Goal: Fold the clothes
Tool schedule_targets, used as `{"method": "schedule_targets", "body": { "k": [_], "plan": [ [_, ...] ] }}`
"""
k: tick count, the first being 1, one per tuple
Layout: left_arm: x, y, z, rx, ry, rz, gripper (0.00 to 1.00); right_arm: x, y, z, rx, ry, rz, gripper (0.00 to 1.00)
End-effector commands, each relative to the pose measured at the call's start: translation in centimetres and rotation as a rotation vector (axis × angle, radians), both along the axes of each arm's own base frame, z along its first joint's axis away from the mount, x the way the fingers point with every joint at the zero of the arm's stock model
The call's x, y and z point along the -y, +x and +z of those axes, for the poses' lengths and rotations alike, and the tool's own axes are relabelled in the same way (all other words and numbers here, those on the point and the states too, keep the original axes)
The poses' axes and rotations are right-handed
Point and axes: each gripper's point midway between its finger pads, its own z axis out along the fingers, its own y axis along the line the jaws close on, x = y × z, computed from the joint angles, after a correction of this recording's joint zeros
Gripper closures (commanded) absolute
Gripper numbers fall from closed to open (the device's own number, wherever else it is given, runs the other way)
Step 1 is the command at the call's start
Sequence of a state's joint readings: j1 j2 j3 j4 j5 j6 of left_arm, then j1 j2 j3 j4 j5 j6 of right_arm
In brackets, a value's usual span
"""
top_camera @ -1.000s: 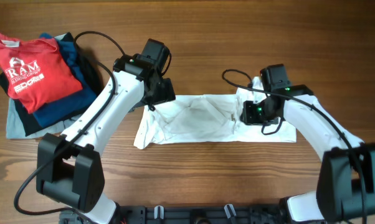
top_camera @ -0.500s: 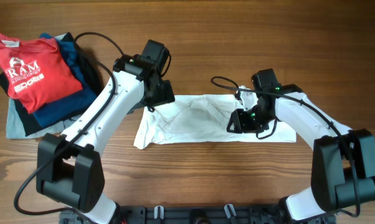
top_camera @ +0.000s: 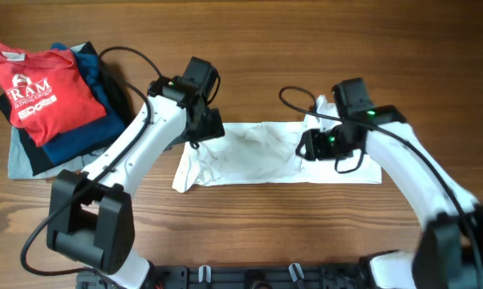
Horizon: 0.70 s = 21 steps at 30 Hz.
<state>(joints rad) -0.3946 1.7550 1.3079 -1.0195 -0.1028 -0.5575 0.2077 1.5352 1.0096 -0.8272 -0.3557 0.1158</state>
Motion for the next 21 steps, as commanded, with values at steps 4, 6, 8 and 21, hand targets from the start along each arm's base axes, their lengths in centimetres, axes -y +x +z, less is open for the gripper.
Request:
{"method": "schedule_targets", "body": {
  "k": [4, 6, 8, 21],
  "plan": [
    [-2.7, -1.1, -3.6, -0.049, -0.026, -0.021, 0.0, 3.3, 0.6, 3.5, 0.112, -0.145, -0.158, 0.48],
    [-2.3, -1.0, -4.6, -0.047, -0.101, -0.067, 0.0, 4.3, 0.4, 3.3, 0.095, -0.195, -0.213, 0.49],
    [-1.3, -1.1, -5.3, -0.045, -0.193, -0.134, 0.0, 5.4, 0.2, 3.0, 0.078, -0.245, -0.281, 0.49],
    [0.5, -4.0, -8.8, -0.05, -0.343, -0.284, 0.0, 6.4, 0.1, 2.9, 0.066, -0.289, -0.362, 0.48]
  ]
}}
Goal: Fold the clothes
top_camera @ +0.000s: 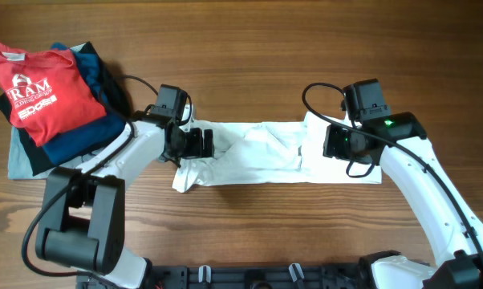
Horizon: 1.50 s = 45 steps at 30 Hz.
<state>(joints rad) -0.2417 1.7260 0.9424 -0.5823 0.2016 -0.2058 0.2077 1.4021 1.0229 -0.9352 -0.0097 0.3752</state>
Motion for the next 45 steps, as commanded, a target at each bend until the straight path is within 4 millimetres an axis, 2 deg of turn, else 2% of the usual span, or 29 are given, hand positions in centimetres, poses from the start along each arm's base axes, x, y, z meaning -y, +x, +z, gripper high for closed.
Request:
{"method": "schedule_targets", "body": {
  "k": [1, 4, 7, 8, 10, 13, 15, 17, 21, 23, 24, 25, 28, 31, 35, 41, 45],
  "plan": [
    [1.2, -2.8, -1.7, -0.093, -0.083, -0.057, 0.04, 0.4, 0.4, 0.5, 0.02, -0.022, -0.029, 0.48],
    [1.9, -3.2, -1.4, -0.109, -0.132, -0.065, 0.18, 0.4, 0.4, 0.5, 0.021, -0.021, -0.03, 0.48],
    [2.4, -3.4, -1.2, -0.12, -0.161, -0.069, 0.41, 0.4, 0.5, 0.5, 0.022, -0.021, -0.03, 0.47],
    [2.5, -3.4, -1.1, -0.12, -0.167, -0.07, 0.44, 0.4, 0.4, 0.5, 0.021, -0.022, -0.03, 0.47],
    [2.5, -3.4, -1.1, -0.12, -0.169, -0.071, 0.46, 0.4, 0.4, 0.5, 0.02, -0.022, -0.026, 0.47],
    [2.4, -3.4, -1.1, -0.119, -0.165, -0.07, 0.61, 0.4, 0.4, 0.4, 0.019, -0.023, -0.027, 0.47],
    [2.1, -3.2, -1.2, -0.113, -0.148, -0.065, 0.75, 0.5, 0.4, 0.4, 0.019, -0.025, -0.027, 0.47],
    [1.4, -2.7, -1.1, -0.097, -0.114, -0.051, 0.83, 0.6, 0.3, 0.4, 0.017, -0.032, -0.028, 0.47],
    [-0.6, -0.9, 0.7, -0.048, -0.064, 0.012, 0.88, 1.1, 0.4, 0.4, 0.023, -0.059, -0.037, 0.47],
    [-2.7, 0.9, 2.8, 0.012, -0.023, 0.079, 0.88, 1.5, 0.5, 0.5, 0.025, -0.071, -0.053, 0.47],
    [-4.6, 2.2, 4.6, 0.063, 0.005, 0.131, 0.88, 2.0, 0.5, 0.5, 0.024, -0.071, -0.07, 0.47],
    [-5.7, 2.8, 5.5, 0.087, 0.017, 0.159, 0.87, 2.2, 0.6, 0.5, 0.024, -0.07, -0.086, 0.47],
    [-8.5, 4.3, 8.1, 0.145, 0.024, 0.244, 0.87, 3.3, 0.7, 0.5, 0.023, -0.067, -0.132, 0.47],
    [-10.2, 5.2, 9.5, 0.179, 0.021, 0.294, 0.87, 4.2, 0.8, 0.4, 0.021, -0.071, -0.15, 0.47],
    [-10.4, 5.9, 10.4, 0.201, 0.012, 0.303, 0.86, 4.8, 0.5, 0.4, 0.01, -0.083, -0.133, 0.47],
    [-7.6, 5.9, 10.7, 0.196, -0.045, 0.251, 0.85, 4.8, 0.2, 0.3, -0.004, -0.086, -0.13, 0.47],
    [-8.3, 5.6, 10.3, 0.192, 0.039, 0.256, 0.82, 4.9, -0.1, 0.2, -0.017, -0.088, -0.129, 0.47]
  ]
}}
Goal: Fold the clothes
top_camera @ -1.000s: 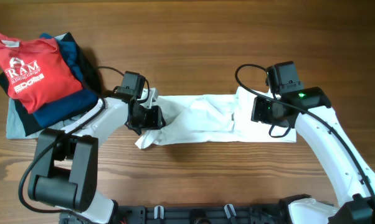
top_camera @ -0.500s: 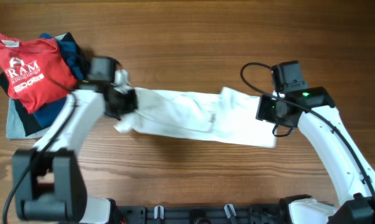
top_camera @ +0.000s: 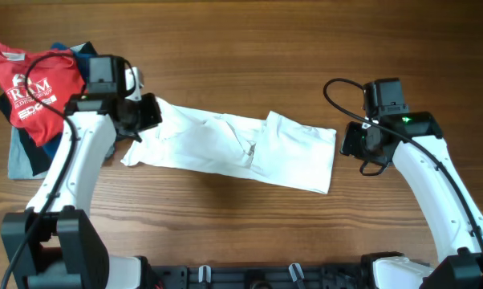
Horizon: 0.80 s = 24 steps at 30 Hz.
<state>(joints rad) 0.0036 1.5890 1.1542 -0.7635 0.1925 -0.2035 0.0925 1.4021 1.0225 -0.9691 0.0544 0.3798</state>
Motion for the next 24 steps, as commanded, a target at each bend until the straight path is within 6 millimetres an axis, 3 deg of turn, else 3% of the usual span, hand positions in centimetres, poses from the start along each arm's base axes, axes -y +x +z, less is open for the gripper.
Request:
{"method": "schedule_targets", "body": {
  "k": [1, 2, 4, 6, 9, 18, 24],
  "plan": [
    [-0.8, 0.4, 0.6, 0.018, 0.078, 0.027, 0.77, 0.4, 0.1, 0.4, 0.004, -0.023, 0.007, 0.47],
    [-1.3, 0.4, 0.5, 0.017, 0.106, 0.038, 0.69, 0.4, 0.0, 0.4, 0.004, -0.023, 0.007, 0.47],
    [-2.4, 0.8, 0.4, 0.024, 0.163, 0.062, 0.42, 0.4, 0.1, 0.4, 0.005, -0.023, 0.006, 0.47],
    [-3.2, 1.1, 0.0, 0.028, 0.207, 0.078, 0.3, 0.4, 0.1, 0.4, 0.007, -0.022, 0.006, 0.47],
    [-3.1, 1.7, -1.0, 0.023, 0.219, 0.034, 0.29, 0.4, 0.1, 0.4, 0.007, -0.023, 0.006, 0.47],
    [-2.8, 2.7, -8.3, -0.088, 0.225, -0.091, 0.23, 0.4, 0.0, 0.4, 0.003, -0.023, 0.007, 0.46],
    [-4.1, 3.6, -9.6, -0.081, 0.229, -0.059, 0.2, 0.4, 0.0, 0.4, 0.001, -0.023, 0.006, 0.46]
  ]
}}
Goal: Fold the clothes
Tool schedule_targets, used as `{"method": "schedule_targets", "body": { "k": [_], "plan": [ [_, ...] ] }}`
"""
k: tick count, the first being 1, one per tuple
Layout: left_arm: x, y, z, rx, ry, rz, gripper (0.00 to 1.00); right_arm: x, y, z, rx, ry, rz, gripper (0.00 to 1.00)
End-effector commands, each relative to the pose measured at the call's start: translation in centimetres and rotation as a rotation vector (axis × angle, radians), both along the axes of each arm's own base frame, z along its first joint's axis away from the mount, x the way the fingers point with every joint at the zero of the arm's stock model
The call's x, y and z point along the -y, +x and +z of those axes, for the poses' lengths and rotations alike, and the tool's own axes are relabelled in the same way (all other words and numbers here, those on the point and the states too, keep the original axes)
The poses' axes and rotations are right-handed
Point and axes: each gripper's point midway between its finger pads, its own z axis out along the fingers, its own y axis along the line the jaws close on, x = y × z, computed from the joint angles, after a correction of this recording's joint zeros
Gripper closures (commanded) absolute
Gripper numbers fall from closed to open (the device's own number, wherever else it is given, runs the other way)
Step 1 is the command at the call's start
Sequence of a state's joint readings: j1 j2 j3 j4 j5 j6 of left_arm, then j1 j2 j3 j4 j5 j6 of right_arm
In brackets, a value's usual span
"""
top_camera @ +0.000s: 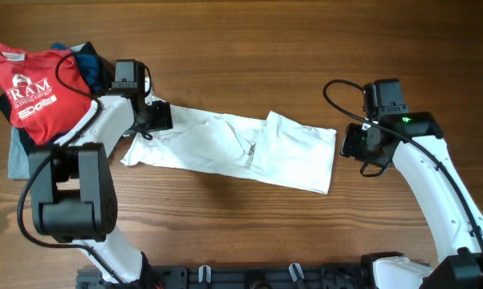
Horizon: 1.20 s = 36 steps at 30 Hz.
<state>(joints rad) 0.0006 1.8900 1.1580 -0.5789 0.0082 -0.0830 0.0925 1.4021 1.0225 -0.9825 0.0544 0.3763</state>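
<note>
A white garment (233,148) lies spread lengthwise across the middle of the table, creased, with a folded panel on its right half. My left gripper (161,117) rests over its upper left corner. From overhead I cannot make out whether its fingers hold the cloth. My right gripper (347,141) hovers just off the garment's right edge, apart from the fabric. Its jaw state is not readable either.
A pile of clothes sits at the far left, topped by a red printed shirt (37,88) over blue (81,132), black and grey pieces. The left arm's cable (65,68) loops over that pile. Bare wooden table (249,48) surrounds the white garment.
My left gripper now sits a little further right, over the garment's upper left corner, and the left arm is bent differently. The garment and the right arm have not moved.
First the white garment lay as a narrow strip at table centre with both grippers on its ends. Then the left gripper sat lower on the left end. By 0.8 s ago the garment lay further left and slanted, with the right gripper off its edge. It lies the same now.
</note>
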Motion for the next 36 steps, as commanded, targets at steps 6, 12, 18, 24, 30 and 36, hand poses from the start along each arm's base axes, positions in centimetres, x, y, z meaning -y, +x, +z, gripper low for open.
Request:
{"method": "schedule_targets", "body": {
  "k": [6, 12, 18, 24, 30, 36],
  "plan": [
    [-1.5, 0.7, -0.9, 0.004, 0.009, 0.01, 0.2, 0.4, 0.3, 0.5, 0.015, -0.021, 0.002, 0.46],
    [0.4, -0.7, -2.1, -0.068, -0.094, -0.014, 0.27, 0.4, 0.4, 0.5, 0.017, -0.021, 0.002, 0.46],
    [1.5, -3.2, -2.8, -0.178, -0.156, -0.019, 0.7, 0.4, 0.4, 0.5, 0.019, -0.021, 0.003, 0.46],
    [1.5, -3.0, -2.7, -0.166, -0.155, -0.019, 0.94, 0.4, 0.3, 0.5, 0.016, -0.021, 0.003, 0.46],
    [1.4, -1.5, 0.1, -0.095, -0.154, -0.017, 0.96, 0.4, 0.2, 0.4, 0.011, -0.022, 0.003, 0.46],
    [1.8, -0.9, 5.6, 0.015, -0.175, -0.032, 0.96, 0.4, 0.3, 0.4, 0.014, -0.021, 0.003, 0.46]
  ]
}}
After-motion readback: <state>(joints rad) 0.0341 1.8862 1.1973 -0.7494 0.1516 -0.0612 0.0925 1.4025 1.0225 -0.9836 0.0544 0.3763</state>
